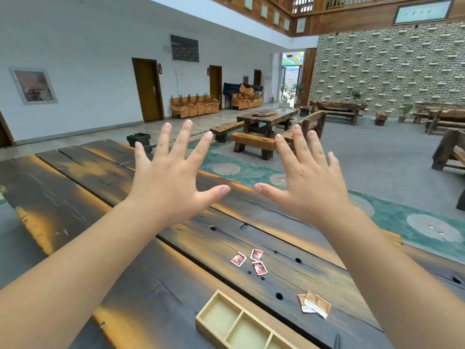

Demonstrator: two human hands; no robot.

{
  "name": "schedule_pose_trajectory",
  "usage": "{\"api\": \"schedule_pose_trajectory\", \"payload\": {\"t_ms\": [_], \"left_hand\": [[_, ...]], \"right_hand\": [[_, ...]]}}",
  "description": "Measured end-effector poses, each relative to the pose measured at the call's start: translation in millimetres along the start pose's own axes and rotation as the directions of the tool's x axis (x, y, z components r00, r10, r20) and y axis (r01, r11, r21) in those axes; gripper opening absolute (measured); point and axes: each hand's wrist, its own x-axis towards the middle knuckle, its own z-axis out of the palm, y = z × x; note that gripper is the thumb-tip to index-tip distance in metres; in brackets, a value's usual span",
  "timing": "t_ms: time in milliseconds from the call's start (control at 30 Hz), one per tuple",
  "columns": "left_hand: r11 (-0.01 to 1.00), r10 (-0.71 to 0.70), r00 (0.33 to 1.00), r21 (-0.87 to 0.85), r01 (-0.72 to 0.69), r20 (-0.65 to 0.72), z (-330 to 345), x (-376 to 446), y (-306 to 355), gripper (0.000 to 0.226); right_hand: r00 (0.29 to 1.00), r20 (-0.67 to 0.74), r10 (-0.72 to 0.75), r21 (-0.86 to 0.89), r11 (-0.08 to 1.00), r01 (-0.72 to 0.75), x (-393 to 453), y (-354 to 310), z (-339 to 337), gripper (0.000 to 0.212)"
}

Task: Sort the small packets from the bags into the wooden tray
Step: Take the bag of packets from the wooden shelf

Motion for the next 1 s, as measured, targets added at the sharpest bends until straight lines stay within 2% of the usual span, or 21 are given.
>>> {"api": "schedule_pose_trajectory", "payload": {"t_ms": [33, 200, 467, 733, 1000], "left_hand": [[1.000, -0.007, 1.000, 0.020, 0.007, 0.029, -1.1, -3.3, 0.4, 0.099], [0.998, -0.010, 1.000, 0.063, 0.010, -0.003, 6.9, -23.3, -3.5, 0.096], [0.991, -0.092, 0.992, 0.103, 0.084, 0.081, 14.6, -70.6, -13.4, 0.089], [0.971, -0.217, 0.959, 0.136, 0.195, 0.181, 19.9, -132.7, -35.0, 0.088], [0.925, -0.374, 0.889, 0.180, 0.336, 0.264, 23.5, -195.2, -76.0, 0.089]], "right_hand": [[1.000, 0.019, -0.011, -0.001, 1.000, 0.011, -0.8, -0.9, 2.2, 0.099], [0.995, 0.071, -0.071, 0.011, 0.997, 0.071, -7.9, -6.7, 16.0, 0.094], [0.972, 0.161, -0.173, 0.113, 0.981, 0.156, -26.5, -30.8, 39.5, 0.087], [0.912, 0.277, -0.303, 0.209, 0.945, 0.251, -52.2, -76.2, 66.1, 0.084], [0.829, 0.312, -0.465, 0.274, 0.879, 0.390, -74.3, -147.0, 80.7, 0.087]]}}
